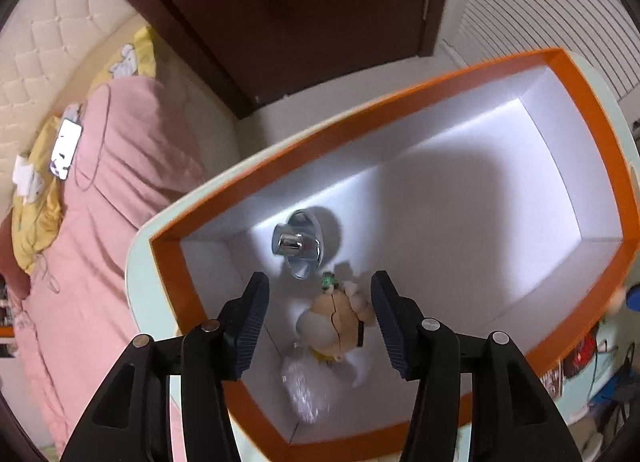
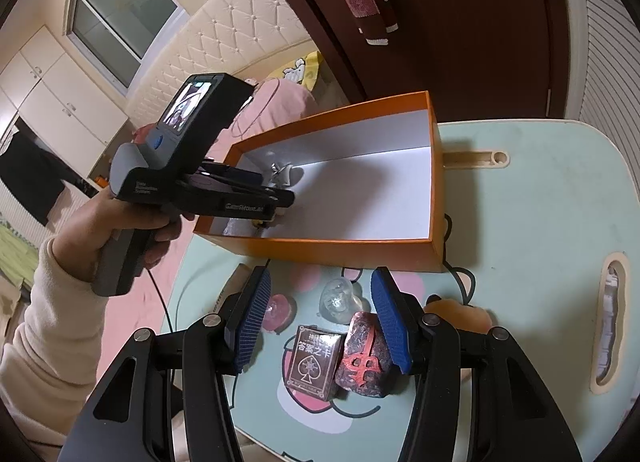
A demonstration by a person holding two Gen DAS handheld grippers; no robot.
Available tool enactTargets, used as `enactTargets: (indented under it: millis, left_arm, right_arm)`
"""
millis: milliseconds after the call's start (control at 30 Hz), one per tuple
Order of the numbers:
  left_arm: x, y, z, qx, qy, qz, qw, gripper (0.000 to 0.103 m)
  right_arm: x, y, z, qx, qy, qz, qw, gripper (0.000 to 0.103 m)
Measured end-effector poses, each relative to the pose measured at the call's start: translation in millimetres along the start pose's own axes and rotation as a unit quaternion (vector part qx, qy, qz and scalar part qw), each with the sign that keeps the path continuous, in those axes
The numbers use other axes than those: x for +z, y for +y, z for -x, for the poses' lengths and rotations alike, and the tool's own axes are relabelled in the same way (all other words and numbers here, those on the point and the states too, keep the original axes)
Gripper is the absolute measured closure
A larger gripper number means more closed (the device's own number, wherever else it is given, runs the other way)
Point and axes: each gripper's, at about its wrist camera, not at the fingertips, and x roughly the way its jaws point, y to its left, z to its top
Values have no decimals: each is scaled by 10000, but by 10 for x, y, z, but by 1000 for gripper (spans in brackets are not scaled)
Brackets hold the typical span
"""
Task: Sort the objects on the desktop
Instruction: 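Grasp the small figurine with the left tool and place it on the table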
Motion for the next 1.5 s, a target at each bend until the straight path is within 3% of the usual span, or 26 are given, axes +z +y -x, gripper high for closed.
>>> enactTargets:
  millis: [100,167,300,433,467,533,700,733,767,800,833,1033,1167,1367,1500]
  left_arm:
    - [-74,-86,-34,-130,143,-173,9997,54]
    - [-94,-95,-65,-240,180,-192,9994,61]
    - [-127,-123,-65,-163,82,-306,9994,63]
    - [-154,-45,91,-469,-179,-125,9987,65]
    - [-163,-19,169,-557,-299,-66,9980,81]
    - [-202,19,385,-722,-595,-9,9956,92]
    - [-388,32,720,-868,-1001,-97,9911,92]
    - [-399,16,673,-797,-926,-97,9925,85]
    - [-411,1,625,-727,-851,-96,9937,57]
    - [-423,-15,578,-656,-776,-96,9948,43]
    - [-422,-31,517,-616,-702,-102,9956,38]
    - [-290,-152,45,-705,-193,-104,9973,52]
    - [-194,-90,-142,-1622,147,156,9865,70]
    - [-159,99,-173,-1883,68,568,9804,70]
    - [-195,221,73,-2077,-337,770,9746,70]
  right_arm:
    - [2,-8,-12,0,12,-1,10000,49]
    - [2,-11,-31,-4,32,2,10000,49]
    - [7,-12,-52,-12,63,16,10000,49]
    - [26,-21,-40,0,40,4,10000,49]
    - [31,-24,-39,-4,40,0,10000,49]
    - [31,-27,-34,-9,32,7,10000,49]
    - [42,-34,-35,-8,17,-1,10000,49]
    - [41,-32,-39,-4,21,-1,10000,49]
    - [39,-27,-43,-1,27,3,10000,49]
    - [37,-22,-46,2,34,6,10000,49]
    - [35,-17,-49,5,40,10,10000,49]
    - [39,5,-33,7,28,35,10000,49]
    - [51,-8,-32,16,18,20,10000,49]
    - [58,-14,-51,19,27,-5,10000,49]
    - [55,1,-48,28,32,31,10000,49]
